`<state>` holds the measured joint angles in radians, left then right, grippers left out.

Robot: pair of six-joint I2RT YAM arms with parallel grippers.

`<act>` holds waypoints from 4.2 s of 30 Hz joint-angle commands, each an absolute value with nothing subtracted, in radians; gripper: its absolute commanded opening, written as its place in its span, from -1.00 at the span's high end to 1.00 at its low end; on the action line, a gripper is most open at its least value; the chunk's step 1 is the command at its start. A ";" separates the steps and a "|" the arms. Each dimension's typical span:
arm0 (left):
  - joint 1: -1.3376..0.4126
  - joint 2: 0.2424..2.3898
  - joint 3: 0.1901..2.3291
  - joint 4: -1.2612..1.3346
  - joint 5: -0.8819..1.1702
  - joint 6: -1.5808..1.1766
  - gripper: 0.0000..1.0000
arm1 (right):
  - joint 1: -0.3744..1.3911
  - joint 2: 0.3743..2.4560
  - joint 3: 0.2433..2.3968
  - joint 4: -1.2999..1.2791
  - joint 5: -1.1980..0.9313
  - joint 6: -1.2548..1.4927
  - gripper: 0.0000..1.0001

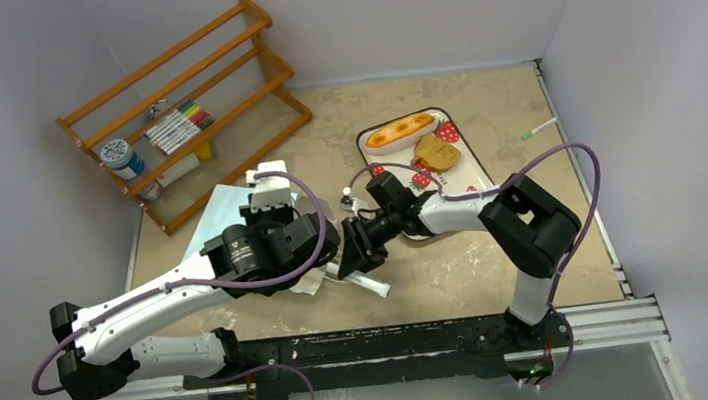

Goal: Take the fake bread out of the paper bag
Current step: Take out the fake bread from the paper bag, then place the fake bread in the container.

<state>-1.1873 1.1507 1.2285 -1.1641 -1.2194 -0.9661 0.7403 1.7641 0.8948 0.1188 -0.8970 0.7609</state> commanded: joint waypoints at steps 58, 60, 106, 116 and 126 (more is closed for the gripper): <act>-1.208 1.091 1.259 -1.117 -1.230 -0.899 1.00 | 0.732 1.847 1.086 0.045 -0.977 0.764 1.00; -1.209 1.087 1.259 -1.135 -1.234 -0.911 1.00 | 0.713 1.814 1.056 0.042 -0.976 0.755 1.00; -1.169 1.177 1.282 -1.397 -1.360 -1.249 1.00 | 0.567 0.932 0.756 -0.379 -0.706 0.784 1.00; -1.057 1.088 1.222 -1.137 -1.246 -0.923 1.00 | 0.464 0.943 0.808 -0.328 -0.605 0.866 1.00; -1.055 1.038 1.204 -1.058 -1.172 -0.795 1.00 | 0.303 1.104 0.830 -0.191 -0.626 0.854 1.00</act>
